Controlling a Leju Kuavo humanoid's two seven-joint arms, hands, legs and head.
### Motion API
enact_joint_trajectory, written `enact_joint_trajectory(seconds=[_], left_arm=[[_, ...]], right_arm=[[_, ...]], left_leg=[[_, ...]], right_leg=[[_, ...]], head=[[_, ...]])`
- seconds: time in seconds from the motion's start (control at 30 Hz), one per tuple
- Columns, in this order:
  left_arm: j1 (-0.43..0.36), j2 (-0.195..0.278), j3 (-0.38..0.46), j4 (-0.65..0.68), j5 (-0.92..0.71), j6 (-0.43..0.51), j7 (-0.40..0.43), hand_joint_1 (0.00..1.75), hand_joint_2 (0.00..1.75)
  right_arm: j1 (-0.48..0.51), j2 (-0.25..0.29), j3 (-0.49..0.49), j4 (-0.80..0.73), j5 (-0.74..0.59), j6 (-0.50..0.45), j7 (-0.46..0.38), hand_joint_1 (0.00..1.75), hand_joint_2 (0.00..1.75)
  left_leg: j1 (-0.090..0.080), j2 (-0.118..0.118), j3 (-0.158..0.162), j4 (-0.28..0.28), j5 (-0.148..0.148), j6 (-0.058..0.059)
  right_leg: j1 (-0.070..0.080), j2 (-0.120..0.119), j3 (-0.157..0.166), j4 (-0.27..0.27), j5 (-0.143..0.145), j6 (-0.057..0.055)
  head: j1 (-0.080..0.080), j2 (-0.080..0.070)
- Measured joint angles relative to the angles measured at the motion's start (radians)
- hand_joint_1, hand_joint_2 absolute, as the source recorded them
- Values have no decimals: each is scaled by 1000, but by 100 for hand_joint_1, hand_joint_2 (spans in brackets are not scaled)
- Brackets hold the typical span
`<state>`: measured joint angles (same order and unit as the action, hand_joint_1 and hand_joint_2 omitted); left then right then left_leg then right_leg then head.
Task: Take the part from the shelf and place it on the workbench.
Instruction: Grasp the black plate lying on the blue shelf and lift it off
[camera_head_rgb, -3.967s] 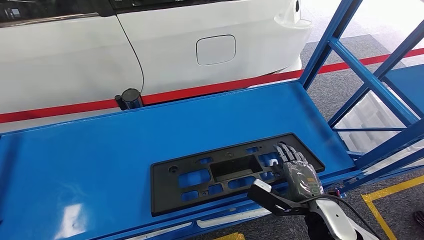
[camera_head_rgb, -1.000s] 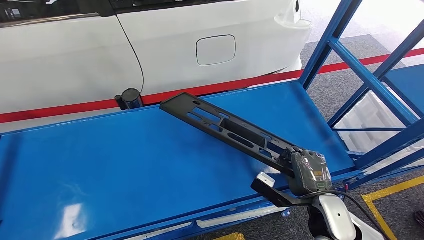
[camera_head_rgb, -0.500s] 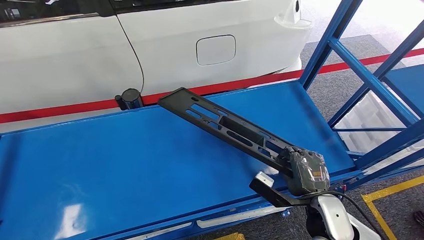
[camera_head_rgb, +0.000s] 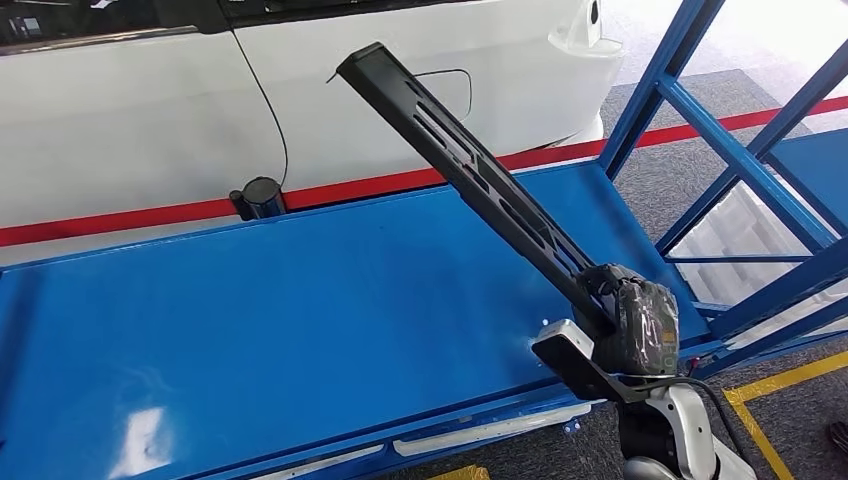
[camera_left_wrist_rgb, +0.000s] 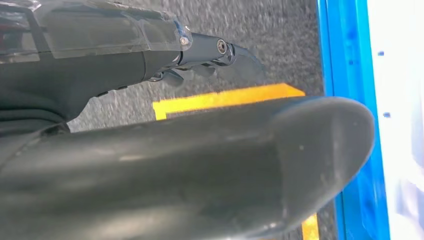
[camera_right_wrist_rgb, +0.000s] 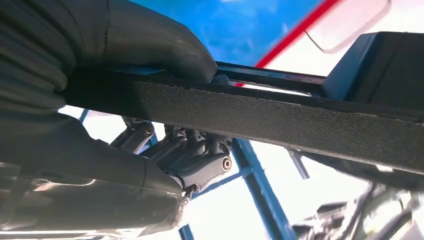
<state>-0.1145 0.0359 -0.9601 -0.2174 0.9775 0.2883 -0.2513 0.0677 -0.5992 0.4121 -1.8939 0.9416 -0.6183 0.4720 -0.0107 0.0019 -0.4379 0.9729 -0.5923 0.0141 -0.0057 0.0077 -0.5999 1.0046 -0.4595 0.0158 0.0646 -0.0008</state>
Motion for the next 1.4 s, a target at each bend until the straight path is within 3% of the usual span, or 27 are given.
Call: enact_joint_trajectory(seconds=[0.17,0.33,0.4,0.67,1.07,1.33,1.4], left_arm=[[-4,68,-7,0,5,3,4,0,0],[-9,132,-7,0,2,4,-17,0,0],[-10,149,-7,0,2,4,-20,0,0],[-12,182,-7,0,1,3,-21,0,0],[-13,194,-7,0,0,2,-21,0,0],[-13,202,-7,-3,-36,3,-6,0,0],[-13,205,-7,-3,-42,4,-5,0,87]], right_arm=[[1,59,-46,-20,-48,-64,-107,175,175],[2,162,-100,-22,-204,-66,-357,175,175],[1,205,-127,-22,-255,-66,-412,175,175],[1,304,-197,-19,-279,-66,-428,175,175],[1,356,-235,-19,-285,-66,-434,175,175],[-19,405,-288,-28,-495,-66,-561,175,175],[-21,408,-296,-35,-541,-66,-577,175,175]], left_leg=[[1,1,0,0,0,0],[1,1,0,0,0,-1],[1,1,0,0,0,-1],[0,1,0,0,1,-1],[0,-2,0,0,0,-1],[0,-2,0,0,0,-1],[0,-3,0,0,0,-1]], right_leg=[[0,0,0,1,0,0],[1,0,0,1,0,0],[1,1,0,1,0,0],[0,1,0,1,0,0],[0,1,0,0,0,0],[0,1,0,1,0,0],[0,1,0,1,0,0]], head=[[0,0],[-1,0],[-2,0],[-1,0],[0,0],[0,0],[0,0]])
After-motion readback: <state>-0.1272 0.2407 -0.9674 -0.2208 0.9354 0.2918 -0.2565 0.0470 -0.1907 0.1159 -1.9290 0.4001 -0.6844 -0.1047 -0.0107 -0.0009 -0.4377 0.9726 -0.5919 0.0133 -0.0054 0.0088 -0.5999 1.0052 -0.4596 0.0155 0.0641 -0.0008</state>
